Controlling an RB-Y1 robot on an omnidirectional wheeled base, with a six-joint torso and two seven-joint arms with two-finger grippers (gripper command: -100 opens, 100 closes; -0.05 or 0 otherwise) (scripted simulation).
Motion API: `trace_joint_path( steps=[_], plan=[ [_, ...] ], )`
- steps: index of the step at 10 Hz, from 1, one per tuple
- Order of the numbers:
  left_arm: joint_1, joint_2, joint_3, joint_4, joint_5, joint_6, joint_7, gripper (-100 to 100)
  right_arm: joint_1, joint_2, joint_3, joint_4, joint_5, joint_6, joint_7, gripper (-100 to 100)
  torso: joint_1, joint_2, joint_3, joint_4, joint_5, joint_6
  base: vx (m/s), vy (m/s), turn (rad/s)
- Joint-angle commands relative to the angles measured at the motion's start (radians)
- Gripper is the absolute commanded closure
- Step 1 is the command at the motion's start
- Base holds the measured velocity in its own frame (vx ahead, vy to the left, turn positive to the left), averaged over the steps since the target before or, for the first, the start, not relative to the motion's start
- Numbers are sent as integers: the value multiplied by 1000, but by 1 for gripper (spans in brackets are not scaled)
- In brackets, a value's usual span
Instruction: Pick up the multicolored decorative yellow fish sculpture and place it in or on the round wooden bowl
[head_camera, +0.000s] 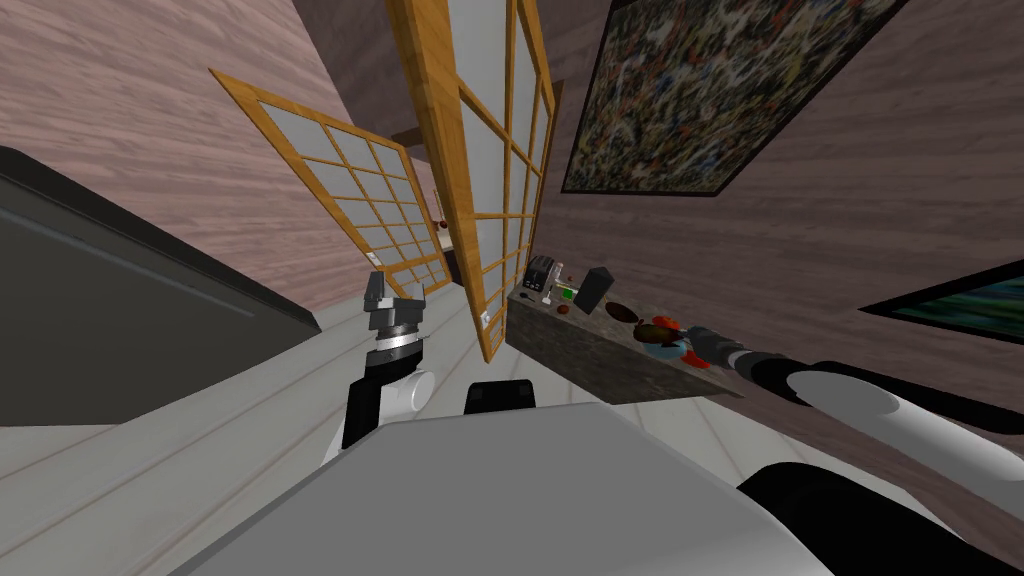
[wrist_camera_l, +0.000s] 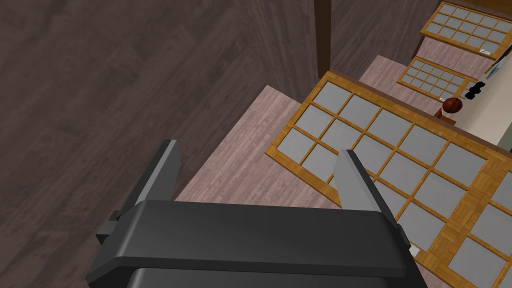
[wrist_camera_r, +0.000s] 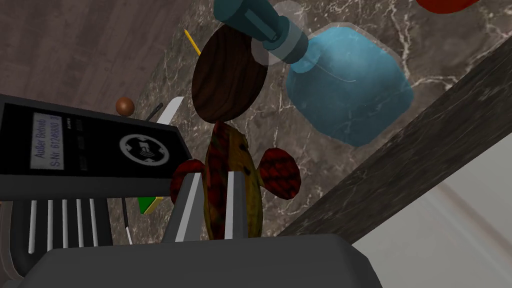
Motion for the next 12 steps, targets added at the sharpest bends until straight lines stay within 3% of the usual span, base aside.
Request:
trace_joint_path(
  steps=[1,4,6,12],
  plan=[
    [0,0,0,0,0,0,0,0,14,-37,-19,18,-8,7,-50,100,0,0,0,0,0,0,-72,-54,-54],
    [0,0,0,0,0,0,0,0,26,-68,-42,34,-23,19,-89,100,2,-3,-2,-1,1,-1,-41,-36,-31],
    [0,0,0,0,0,0,0,0,57,-116,-75,33,-60,37,-136,100,0,-3,-1,0,1,-1,-52,-109,-19],
    [0,0,0,0,0,0,0,0,145,-179,-106,-82,-158,51,-144,100,-3,-12,-7,-2,0,-4,41,-161,83]
  ],
)
